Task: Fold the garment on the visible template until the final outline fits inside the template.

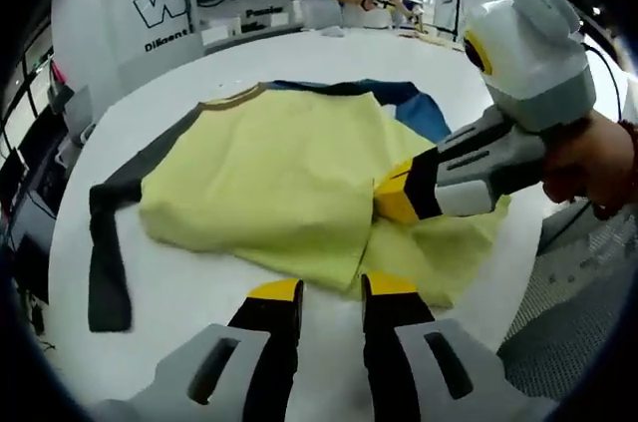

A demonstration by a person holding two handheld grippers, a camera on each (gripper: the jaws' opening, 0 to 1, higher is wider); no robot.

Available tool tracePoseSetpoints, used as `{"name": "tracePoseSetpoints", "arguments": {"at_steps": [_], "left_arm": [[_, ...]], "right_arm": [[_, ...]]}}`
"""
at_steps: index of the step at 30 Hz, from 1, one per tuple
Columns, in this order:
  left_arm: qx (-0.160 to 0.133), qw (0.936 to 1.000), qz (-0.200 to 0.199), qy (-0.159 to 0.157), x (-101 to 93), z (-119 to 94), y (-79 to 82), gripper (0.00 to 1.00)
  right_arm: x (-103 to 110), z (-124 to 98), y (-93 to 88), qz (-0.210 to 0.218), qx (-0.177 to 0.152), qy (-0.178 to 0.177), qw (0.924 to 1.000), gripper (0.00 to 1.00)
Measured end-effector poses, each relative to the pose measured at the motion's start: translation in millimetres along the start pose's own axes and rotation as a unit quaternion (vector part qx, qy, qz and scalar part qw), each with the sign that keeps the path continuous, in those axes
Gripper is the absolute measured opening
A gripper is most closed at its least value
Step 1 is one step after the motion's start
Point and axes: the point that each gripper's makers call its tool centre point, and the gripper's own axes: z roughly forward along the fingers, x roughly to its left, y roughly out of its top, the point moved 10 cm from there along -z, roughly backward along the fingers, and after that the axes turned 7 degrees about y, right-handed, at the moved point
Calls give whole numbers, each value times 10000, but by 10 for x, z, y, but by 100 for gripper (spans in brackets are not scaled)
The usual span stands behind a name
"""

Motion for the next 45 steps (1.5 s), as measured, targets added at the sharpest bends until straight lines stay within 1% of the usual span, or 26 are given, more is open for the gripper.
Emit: {"name": "tracePoseSetpoints", "arguments": {"at_steps": [2, 5, 6, 10, 12, 13, 15, 16, 17, 21, 23, 26, 29, 32, 33, 35, 38, 41, 45], "left_arm": [[52, 9996, -278, -88, 5, 29, -7, 20], [110, 9994, -333, -79, 26, 65, -18, 16], [156, 9991, -377, -86, 26, 68, -23, 15], [155, 9977, -649, -157, 40, 89, -25, 15], [158, 9972, -706, -181, 48, 92, -24, 14], [177, 9970, -709, -245, 52, 89, -28, 13], [223, 9963, -789, -264, 67, 90, -31, 8], [214, 9958, -836, -300, 65, 85, -30, 3], [157, 9943, -988, -371, 45, 80, -21, 3], [149, 9951, -926, -326, 45, 62, -27, 3], [138, 9950, -925, -355, 52, 42, -30, 3], [61, 9949, -927, -394, 81, -73, -6, 2], [14, 9953, -894, -373, 136, -219, -24, 2], [-8, 9951, -936, -324, 212, -355, -77, 2], [8, 9948, -974, -301, 244, -399, -101, 2], [34, 9949, -983, -240, 286, -464, -141, 2], [68, 9951, -960, -211, 325, -537, -180, 2], [79, 9955, -926, -196, 370, -619, -201, 2], [174, 9981, -593, -40, 438, -697, -223, 2]], "right_arm": [[-6, 2, -4, -18, 27, 5, 10000, 0], [-13, 3, -4, -30, 49, 12, 10000, 0], [-13, 4, -5, -34, 55, 18, 10000, 0], [-19, 14, -12, -64, 86, 13, 9999, 0], [-22, 19, -14, -82, 96, 9, 9999, 0], [-25, 19, -16, -97, 108, 6, 9999, 0], [-26, 16, -16, -91, 112, 15, 9999, 0], [-26, 15, -15, -98, 117, 20, 9999, 0], [-25, 13, -15, -107, 117, 22, 9999, 0], [-27, 5, -15, -140, 88, 59, 9998, 0], [-33, -8, -17, -208, 87, 89, 9997, 0], [-42, -60, -9, -248, 19, 112, 9996, 0], [-36, -122, 12, 68, -25, 271, 9996, 2], [-45, -176, 36, 71, -141, 285, 9995, 2], [-44, -191, 43, 98, -165, 298, 9994, 3], [-25, -211, 60, 155, -288, 401, 9987, 11], [-17, -228, 60, 43, -253, 395, 9989, 20], [-10, -244, 64, 6, -288, 418, 9987, 28], [18, -277, 64, -29, -343, 533, 9980, 39]]}}
